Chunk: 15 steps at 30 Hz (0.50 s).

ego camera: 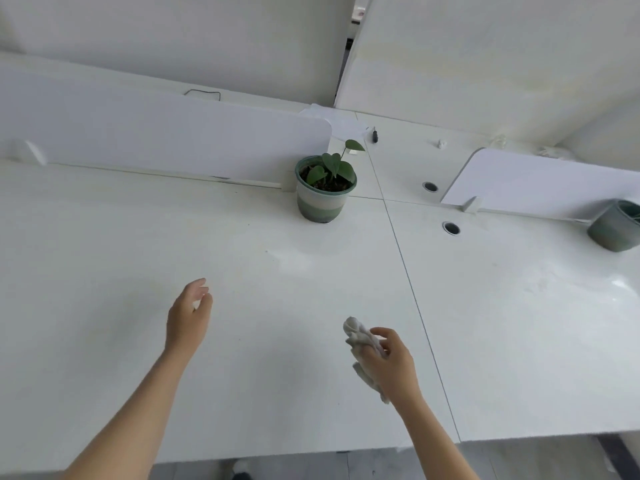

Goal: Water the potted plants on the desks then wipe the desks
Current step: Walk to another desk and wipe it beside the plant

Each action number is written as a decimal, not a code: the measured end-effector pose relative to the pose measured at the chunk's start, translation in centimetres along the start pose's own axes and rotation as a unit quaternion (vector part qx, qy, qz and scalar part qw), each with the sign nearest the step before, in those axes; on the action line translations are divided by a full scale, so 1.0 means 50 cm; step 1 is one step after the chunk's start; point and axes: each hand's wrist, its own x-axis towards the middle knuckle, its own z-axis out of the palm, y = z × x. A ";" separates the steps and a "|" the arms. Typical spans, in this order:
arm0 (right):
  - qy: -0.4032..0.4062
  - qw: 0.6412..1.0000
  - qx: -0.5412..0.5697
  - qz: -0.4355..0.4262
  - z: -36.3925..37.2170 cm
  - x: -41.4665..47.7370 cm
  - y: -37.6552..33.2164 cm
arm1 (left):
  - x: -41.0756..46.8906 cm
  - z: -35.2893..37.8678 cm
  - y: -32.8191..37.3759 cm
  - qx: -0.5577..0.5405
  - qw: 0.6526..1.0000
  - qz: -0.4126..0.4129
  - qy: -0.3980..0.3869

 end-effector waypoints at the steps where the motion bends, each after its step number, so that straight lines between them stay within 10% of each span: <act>1: -0.024 1.000 -0.004 -0.009 0.002 0.000 -0.007 | -0.041 -0.021 0.007 -0.034 0.999 -0.010 0.016; 15: -0.336 0.920 -0.118 -0.165 0.025 -0.102 0.101 | -0.552 0.049 -0.064 -0.126 0.968 -0.165 0.142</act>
